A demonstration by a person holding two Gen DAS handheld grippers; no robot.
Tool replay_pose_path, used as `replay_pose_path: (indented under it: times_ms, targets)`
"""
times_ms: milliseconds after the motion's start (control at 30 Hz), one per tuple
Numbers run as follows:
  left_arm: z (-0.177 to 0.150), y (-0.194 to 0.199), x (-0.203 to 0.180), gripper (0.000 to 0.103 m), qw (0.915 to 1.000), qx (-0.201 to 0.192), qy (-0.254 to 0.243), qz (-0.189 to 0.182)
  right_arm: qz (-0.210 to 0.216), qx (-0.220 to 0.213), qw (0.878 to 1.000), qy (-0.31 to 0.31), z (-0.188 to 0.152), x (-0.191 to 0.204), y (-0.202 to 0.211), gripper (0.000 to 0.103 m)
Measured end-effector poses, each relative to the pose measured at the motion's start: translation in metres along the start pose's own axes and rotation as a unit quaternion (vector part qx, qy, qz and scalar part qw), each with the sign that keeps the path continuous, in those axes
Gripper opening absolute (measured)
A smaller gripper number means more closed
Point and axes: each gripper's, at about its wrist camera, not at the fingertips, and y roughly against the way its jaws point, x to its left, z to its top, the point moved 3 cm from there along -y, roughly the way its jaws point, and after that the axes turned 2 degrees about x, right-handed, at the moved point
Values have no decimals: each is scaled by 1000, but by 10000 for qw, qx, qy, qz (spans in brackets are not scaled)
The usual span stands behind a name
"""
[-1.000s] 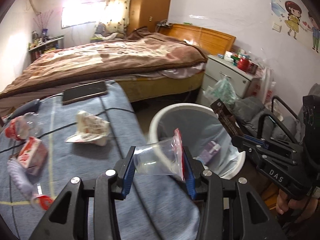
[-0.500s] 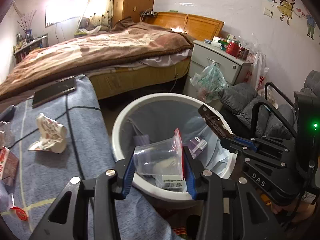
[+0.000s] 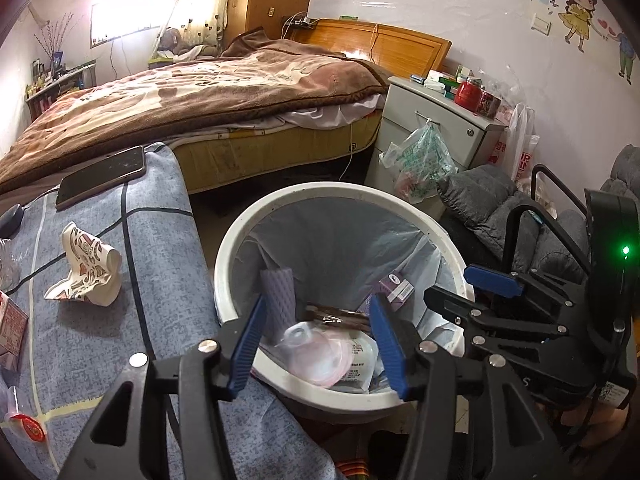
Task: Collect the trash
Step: 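Open both grippers over the bin to drop the wrapper and cup, then move both grippers back over the table toward the foam net and paper cup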
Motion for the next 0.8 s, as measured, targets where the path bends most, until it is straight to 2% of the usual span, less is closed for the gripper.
replay_pose_path:
  times_ms: [200, 800]
  targets:
    - [-2, 9, 5, 60, 10000, -67, 63, 9, 9, -70, 10000, -68, 1, 2, 6, 57]
    - [-17, 57, 48, 61, 9975, -447, 461, 286, 138, -408, 9991, -1, 5, 32, 25, 57]
